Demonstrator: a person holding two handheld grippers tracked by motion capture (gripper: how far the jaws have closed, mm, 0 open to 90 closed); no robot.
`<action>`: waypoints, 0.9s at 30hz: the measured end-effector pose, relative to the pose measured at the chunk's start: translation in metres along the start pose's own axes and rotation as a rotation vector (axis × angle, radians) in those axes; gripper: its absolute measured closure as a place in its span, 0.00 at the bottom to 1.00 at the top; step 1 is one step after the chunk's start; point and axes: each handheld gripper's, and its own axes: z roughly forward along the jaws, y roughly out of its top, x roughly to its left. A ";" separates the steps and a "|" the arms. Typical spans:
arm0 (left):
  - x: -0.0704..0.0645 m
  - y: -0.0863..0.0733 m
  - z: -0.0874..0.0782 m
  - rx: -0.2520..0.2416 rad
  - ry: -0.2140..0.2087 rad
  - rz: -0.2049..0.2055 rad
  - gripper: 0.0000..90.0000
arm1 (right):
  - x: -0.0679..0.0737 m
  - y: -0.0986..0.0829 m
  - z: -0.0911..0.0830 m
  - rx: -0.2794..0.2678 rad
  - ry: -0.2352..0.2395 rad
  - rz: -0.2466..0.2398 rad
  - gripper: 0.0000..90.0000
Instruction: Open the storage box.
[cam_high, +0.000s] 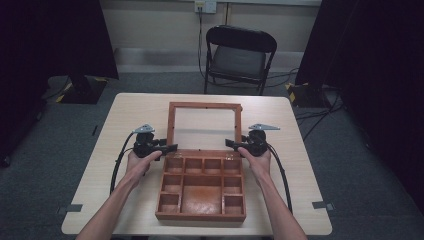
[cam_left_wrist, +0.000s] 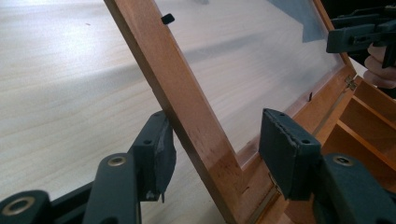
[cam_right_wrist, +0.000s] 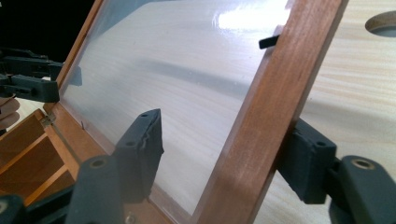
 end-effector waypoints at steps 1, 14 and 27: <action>0.000 0.000 0.000 0.000 -0.001 -0.011 0.50 | -0.001 -0.001 0.001 0.001 0.000 0.003 0.38; 0.002 -0.001 0.005 0.017 -0.006 -0.039 0.41 | -0.003 -0.004 0.007 0.029 -0.021 0.024 0.30; 0.008 -0.003 0.007 0.028 -0.022 -0.083 0.35 | -0.006 -0.005 0.008 0.056 -0.047 0.042 0.27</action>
